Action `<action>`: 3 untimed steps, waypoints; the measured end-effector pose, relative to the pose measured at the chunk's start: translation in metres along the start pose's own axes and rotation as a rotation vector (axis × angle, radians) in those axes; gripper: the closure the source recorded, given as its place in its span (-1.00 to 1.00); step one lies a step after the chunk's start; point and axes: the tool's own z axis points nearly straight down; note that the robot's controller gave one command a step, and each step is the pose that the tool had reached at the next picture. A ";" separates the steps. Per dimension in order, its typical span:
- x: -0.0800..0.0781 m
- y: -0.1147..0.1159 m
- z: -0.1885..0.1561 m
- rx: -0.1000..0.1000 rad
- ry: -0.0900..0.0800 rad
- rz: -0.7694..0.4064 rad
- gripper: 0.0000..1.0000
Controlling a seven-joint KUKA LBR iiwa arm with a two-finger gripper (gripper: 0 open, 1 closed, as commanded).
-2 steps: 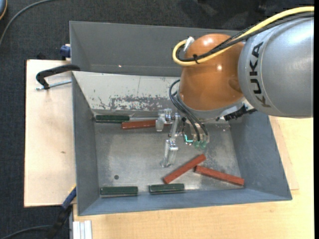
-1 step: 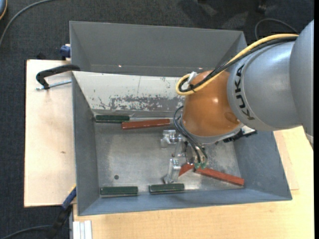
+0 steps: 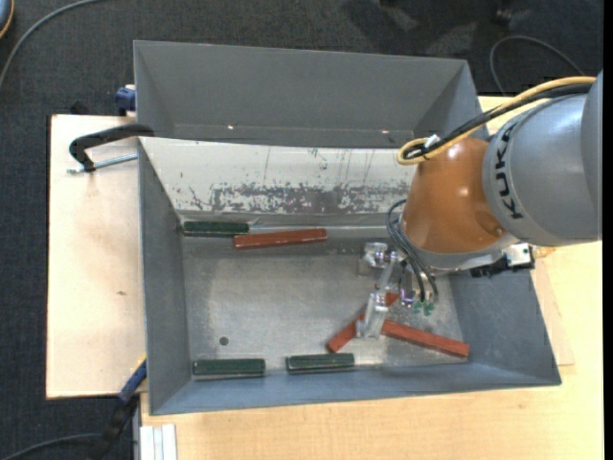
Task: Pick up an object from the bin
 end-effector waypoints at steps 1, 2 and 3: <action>0.030 -0.023 -0.001 -0.001 0.002 -0.146 -1.00; 0.029 -0.023 -0.002 -0.002 0.000 -0.146 1.00; -0.007 -0.044 -0.129 -0.002 -0.016 -0.061 1.00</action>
Offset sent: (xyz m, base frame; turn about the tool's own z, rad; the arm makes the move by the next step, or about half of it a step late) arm -0.0332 -0.0179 0.0011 -0.1471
